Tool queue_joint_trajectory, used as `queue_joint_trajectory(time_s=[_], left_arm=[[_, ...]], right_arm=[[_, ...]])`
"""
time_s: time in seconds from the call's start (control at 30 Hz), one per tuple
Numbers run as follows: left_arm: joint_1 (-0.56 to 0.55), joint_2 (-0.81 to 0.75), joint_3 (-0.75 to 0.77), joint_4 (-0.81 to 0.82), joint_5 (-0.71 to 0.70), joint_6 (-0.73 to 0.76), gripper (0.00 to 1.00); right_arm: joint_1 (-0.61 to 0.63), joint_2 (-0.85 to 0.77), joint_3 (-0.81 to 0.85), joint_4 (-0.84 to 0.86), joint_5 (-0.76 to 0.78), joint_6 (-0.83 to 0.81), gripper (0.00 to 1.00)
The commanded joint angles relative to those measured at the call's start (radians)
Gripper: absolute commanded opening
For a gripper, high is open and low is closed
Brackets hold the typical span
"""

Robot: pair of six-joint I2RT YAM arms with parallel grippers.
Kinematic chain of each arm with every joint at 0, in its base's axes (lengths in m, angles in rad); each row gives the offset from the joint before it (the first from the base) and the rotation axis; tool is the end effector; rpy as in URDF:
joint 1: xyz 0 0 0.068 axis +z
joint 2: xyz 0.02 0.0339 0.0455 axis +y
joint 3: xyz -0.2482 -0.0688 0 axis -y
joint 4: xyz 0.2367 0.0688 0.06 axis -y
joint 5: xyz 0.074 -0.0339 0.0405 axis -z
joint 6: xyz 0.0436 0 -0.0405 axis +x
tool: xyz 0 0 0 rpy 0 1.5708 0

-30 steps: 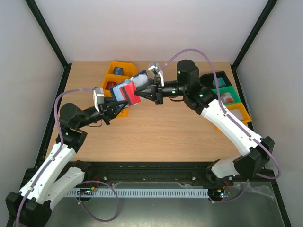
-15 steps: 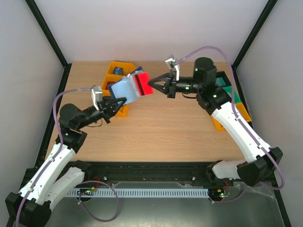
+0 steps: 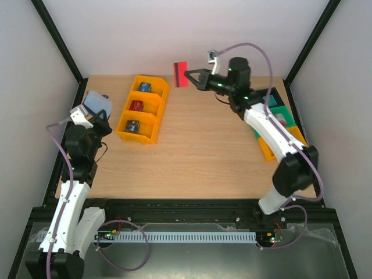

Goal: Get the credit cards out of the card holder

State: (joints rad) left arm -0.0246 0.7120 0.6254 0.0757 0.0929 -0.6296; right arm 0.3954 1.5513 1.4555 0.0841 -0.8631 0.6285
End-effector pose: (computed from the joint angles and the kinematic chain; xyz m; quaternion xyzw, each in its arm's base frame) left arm 0.1903 -0.0087 0.3137 -0.1804 0.6877 -0.2570 0.6546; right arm 0.3184 0.1688 0.3975 -0.2169 0.6758 0.5721 0.4109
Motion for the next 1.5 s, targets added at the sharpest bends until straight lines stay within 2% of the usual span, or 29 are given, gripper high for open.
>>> queue_joint_trajectory(time_s=[0.0, 0.07, 0.17, 0.27, 0.33, 0.4, 0.5, 0.7, 0.77, 0.83, 0.93, 1.1, 1.17, 1.3, 1.47], left_arm=[[0.032, -0.014, -0.001, -0.061, -0.133, -0.012, 0.02], [0.040, -0.003, -0.003, -0.053, -0.152, -0.002, 0.02], [0.052, 0.019, 0.002, -0.040, -0.159, 0.012, 0.02], [0.067, 0.056, 0.014, -0.039, -0.151, 0.021, 0.02], [0.073, 0.084, 0.021, -0.038, -0.140, 0.037, 0.02], [0.079, 0.117, 0.029, -0.031, -0.132, 0.047, 0.02], [0.099, 0.179, 0.037, -0.013, -0.100, 0.056, 0.02], [0.134, 0.341, 0.090, -0.020, -0.049, 0.094, 0.02], [0.141, 0.389, 0.109, -0.021, -0.039, 0.105, 0.02], [0.147, 0.431, 0.126, -0.024, -0.030, 0.100, 0.02], [0.160, 0.469, 0.128, 0.005, -0.007, 0.086, 0.02], [0.166, 0.512, 0.101, 0.077, -0.004, 0.067, 0.02], [0.165, 0.523, 0.087, 0.097, -0.008, 0.057, 0.02], [0.166, 0.547, 0.073, 0.092, -0.064, 0.002, 0.02], [0.165, 0.600, 0.049, 0.149, -0.093, -0.006, 0.02]], right_arm=[[0.107, 0.164, 0.228, 0.007, 0.178, -0.257, 0.02], [0.159, 0.264, 0.336, -0.057, 0.222, -0.577, 0.02], [0.168, 0.449, 0.499, -0.056, 0.224, -0.851, 0.02], [0.168, 0.616, 0.659, -0.068, 0.112, -1.117, 0.01], [0.170, 0.673, 0.660, 0.006, 0.034, -1.296, 0.02], [0.183, 0.729, 0.696, -0.003, 0.013, -1.489, 0.02], [0.216, 0.834, 0.803, -0.058, 0.076, -1.654, 0.02], [0.263, 0.972, 0.827, 0.028, 0.186, -1.828, 0.01], [0.266, 1.005, 0.844, 0.062, 0.178, -1.800, 0.01], [0.265, 1.004, 0.829, 0.136, 0.175, -1.677, 0.01], [0.261, 0.992, 0.823, 0.113, 0.155, -1.662, 0.02], [0.234, 0.978, 0.793, 0.056, 0.080, -1.467, 0.02], [0.235, 0.948, 0.730, 0.017, 0.043, -1.428, 0.02], [0.235, 0.865, 0.514, 0.113, 0.075, -1.282, 0.02], [0.233, 0.883, 0.496, 0.073, 0.076, -1.244, 0.02]])
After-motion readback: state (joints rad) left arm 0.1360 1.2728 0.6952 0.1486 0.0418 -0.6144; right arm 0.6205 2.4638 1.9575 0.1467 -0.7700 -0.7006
